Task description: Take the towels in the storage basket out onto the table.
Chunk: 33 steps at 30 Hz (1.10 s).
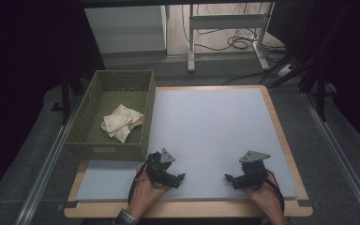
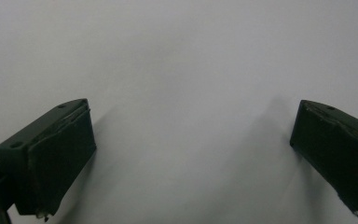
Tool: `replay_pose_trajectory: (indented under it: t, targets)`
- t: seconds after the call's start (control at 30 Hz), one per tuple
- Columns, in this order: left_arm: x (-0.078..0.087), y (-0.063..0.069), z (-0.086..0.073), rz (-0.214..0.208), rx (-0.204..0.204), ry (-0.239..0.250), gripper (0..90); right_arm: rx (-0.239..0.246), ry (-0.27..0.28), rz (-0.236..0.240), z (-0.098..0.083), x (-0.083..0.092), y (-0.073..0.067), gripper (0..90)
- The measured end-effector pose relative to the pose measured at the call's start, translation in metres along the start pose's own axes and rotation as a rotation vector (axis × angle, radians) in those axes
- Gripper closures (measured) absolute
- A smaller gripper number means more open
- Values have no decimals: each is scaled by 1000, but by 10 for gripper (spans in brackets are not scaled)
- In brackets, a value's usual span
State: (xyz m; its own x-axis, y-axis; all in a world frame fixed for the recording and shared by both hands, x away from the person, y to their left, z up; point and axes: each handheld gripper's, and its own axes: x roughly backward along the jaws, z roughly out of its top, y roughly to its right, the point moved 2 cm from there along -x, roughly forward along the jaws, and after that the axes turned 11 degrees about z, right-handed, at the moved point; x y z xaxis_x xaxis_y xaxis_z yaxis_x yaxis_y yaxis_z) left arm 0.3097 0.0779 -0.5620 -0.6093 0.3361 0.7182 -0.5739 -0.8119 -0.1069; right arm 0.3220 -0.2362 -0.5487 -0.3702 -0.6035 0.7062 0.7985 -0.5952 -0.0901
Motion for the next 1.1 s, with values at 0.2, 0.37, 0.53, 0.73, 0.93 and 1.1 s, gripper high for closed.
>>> replay_pose_trajectory:
  t: [0.2, 0.37, 0.53, 0.73, 0.93, 1.1]
  targets:
    - [0, 0, 0, -2, 4, -2, 0, 1, 0, 0, 0, 0, 0, 30]
    - [0, -1, 0, -6, 5, -1, 0, -1, 0, 0, 0, 0, 0, 31]
    - [0, -1, 0, -7, 6, -1, 0, 0, 0, 0, 0, 0, 0, 31]
    - [0, 0, 0, -6, 4, -2, 0, -1, 0, 0, 0, 0, 0, 31]
    - [-1, -1, 2, -17, -8, -2, 2, -1, 1, 0, 0, 0, 0, 31]
    - [-3, 1, 9, -13, -43, 2, 13, 1, 1, -1, 0, 0, 0, 31]
